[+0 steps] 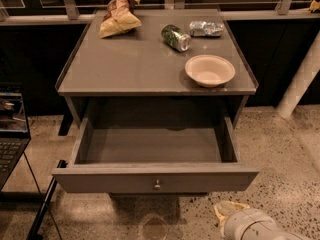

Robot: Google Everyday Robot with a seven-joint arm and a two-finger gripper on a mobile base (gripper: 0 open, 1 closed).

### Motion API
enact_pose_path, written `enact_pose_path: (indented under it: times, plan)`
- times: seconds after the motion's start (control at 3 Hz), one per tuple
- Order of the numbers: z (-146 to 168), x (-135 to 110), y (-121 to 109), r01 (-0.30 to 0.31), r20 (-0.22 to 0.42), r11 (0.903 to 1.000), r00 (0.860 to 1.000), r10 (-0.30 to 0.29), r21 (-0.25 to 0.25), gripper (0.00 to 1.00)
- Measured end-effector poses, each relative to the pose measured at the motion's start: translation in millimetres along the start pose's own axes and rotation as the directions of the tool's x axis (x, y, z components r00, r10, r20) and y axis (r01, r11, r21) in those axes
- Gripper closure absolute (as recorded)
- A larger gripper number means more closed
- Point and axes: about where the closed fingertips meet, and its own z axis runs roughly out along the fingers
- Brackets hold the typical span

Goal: Close top drawer

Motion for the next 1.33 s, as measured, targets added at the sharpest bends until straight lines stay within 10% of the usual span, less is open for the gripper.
enact_pose_path:
  times: [1.33]
  plan:
    - [6, -29, -14, -0.068, 0.111, 0.9977, 0.992, 0.068, -0.001, 1.00]
